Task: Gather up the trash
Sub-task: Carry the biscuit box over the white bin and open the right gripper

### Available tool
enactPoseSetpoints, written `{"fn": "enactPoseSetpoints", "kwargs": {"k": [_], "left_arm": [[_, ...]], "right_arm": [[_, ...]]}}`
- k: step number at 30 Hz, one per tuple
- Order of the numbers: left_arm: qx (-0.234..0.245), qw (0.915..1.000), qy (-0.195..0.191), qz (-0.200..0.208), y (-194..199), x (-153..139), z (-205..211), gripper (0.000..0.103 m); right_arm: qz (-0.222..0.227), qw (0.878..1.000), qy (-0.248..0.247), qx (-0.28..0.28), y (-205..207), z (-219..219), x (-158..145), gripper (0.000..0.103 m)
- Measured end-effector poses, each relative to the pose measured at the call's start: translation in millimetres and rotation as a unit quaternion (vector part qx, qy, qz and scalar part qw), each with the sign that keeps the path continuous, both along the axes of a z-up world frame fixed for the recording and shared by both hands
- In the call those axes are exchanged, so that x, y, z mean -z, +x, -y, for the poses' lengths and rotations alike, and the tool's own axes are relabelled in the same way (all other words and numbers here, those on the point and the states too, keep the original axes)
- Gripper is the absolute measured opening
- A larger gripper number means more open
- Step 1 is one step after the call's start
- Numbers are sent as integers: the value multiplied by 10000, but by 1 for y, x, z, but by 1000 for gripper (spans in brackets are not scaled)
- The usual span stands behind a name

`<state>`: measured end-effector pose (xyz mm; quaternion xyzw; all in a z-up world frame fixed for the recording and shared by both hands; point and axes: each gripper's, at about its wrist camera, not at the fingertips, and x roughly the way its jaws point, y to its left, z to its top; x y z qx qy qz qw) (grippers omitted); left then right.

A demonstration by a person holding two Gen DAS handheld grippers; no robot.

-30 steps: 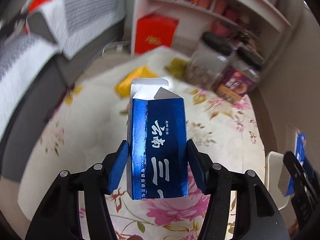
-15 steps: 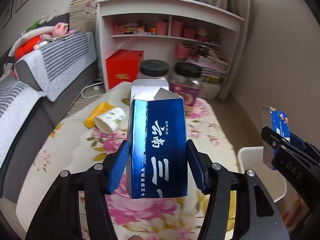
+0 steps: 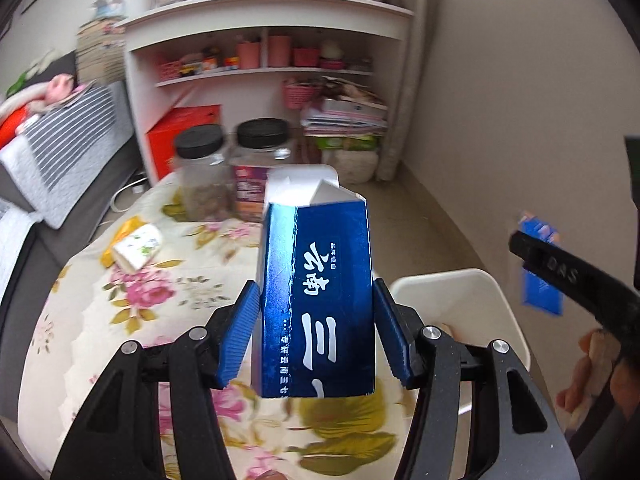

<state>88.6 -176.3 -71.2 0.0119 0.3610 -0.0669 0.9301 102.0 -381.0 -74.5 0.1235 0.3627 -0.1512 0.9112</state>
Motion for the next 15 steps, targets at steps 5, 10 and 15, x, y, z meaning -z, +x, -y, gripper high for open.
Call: {"fn": "enactPoseSetpoints", "kwargs": {"k": [5, 10, 15], "left_arm": [[371, 9993, 61, -66, 4, 5, 44, 51], [623, 9978, 13, -228, 13, 15, 77, 46], [746, 9965, -50, -369, 21, 18, 94, 46]], "right_arm": [[175, 9978, 226, 591, -11, 41, -7, 87], [209, 9934, 489, 1014, -21, 73, -6, 89], [229, 9908, 623, 1179, -25, 88, -6, 89]]}}
